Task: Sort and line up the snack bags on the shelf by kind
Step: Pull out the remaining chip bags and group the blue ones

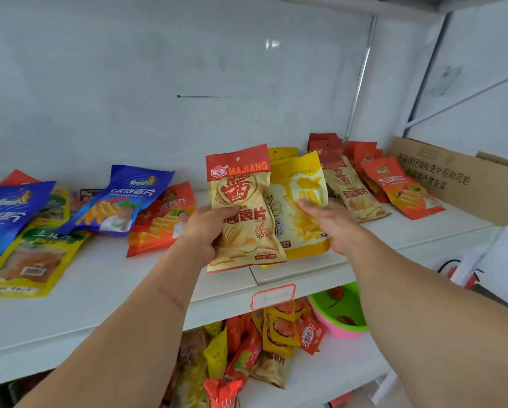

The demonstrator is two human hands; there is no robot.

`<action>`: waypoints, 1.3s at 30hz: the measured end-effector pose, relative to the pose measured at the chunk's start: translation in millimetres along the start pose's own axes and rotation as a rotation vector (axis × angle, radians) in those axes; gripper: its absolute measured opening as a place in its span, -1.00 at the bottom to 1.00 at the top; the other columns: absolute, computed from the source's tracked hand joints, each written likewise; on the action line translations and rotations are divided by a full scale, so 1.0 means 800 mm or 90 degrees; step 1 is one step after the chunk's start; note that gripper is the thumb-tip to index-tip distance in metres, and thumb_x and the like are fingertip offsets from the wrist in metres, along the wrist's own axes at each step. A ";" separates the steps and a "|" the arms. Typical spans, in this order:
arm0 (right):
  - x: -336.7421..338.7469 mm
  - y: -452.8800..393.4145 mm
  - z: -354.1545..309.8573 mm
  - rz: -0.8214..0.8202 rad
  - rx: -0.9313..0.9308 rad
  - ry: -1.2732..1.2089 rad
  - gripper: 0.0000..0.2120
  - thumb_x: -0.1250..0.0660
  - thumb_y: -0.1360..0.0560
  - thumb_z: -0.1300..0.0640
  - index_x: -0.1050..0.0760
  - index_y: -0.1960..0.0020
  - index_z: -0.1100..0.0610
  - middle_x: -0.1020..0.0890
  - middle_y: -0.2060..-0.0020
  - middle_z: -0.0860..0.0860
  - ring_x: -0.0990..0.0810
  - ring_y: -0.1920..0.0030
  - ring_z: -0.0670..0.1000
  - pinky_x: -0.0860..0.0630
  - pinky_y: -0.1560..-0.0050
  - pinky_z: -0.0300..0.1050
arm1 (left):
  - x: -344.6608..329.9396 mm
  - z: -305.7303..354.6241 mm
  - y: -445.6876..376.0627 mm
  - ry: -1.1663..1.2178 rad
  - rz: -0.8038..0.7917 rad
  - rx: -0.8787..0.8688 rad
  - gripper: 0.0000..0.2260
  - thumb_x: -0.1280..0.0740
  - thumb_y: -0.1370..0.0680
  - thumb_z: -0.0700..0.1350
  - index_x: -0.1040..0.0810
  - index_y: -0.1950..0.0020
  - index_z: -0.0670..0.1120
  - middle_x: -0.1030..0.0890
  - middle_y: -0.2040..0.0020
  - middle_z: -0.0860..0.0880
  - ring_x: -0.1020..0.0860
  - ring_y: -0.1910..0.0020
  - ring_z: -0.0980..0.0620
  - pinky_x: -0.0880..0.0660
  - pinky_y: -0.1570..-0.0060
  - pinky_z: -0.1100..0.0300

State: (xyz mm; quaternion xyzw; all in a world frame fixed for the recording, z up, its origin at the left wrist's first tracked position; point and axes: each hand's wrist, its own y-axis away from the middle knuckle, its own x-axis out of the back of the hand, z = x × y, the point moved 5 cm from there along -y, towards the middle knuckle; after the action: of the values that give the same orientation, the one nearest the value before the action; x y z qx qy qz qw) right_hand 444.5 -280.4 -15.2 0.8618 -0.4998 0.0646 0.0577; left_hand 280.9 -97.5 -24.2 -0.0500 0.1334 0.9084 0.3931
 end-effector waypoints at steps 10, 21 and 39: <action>0.021 -0.122 0.046 0.014 0.035 0.030 -0.80 -0.52 -0.43 -0.06 -0.62 0.03 0.01 -0.70 0.13 -0.02 -0.66 0.23 -0.04 -0.59 0.17 -0.15 | -0.039 -0.009 -0.020 0.034 0.160 -0.028 -0.77 -0.49 -0.51 -0.23 -0.43 0.11 -0.08 -0.71 0.35 -0.08 -0.70 0.19 -0.16 -0.64 0.03 -0.14; 0.022 -0.195 0.066 0.016 0.132 0.196 -0.60 -0.36 -0.47 -0.26 -0.56 -0.18 -0.04 -0.67 -0.03 -0.06 -0.64 -0.05 0.08 -0.47 0.05 -0.07 | -0.091 -0.029 -0.041 0.013 0.226 -0.007 -0.78 -0.48 -0.52 -0.18 -0.60 -0.14 -0.14 -0.74 0.05 -0.16 -0.72 0.09 -0.22 -0.62 0.01 -0.28; 0.119 -0.176 0.045 0.089 0.150 0.368 -0.55 -0.11 -0.64 -0.15 -0.55 -0.02 0.21 -0.58 0.13 0.08 -0.52 0.09 0.14 -0.28 0.15 -0.10 | -0.167 -0.055 -0.050 -0.013 0.186 -0.027 -0.87 -0.43 -0.56 -0.13 -0.61 -0.08 -0.12 -0.75 0.16 -0.07 -0.74 0.21 -0.10 -0.67 0.19 -0.02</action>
State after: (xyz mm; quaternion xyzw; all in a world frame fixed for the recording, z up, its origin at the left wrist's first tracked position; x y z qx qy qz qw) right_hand 615.3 -297.8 -39.3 0.7721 -0.5096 0.3682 0.0927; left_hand 401.3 -177.4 -48.2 -0.0291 0.1158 0.9591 0.2566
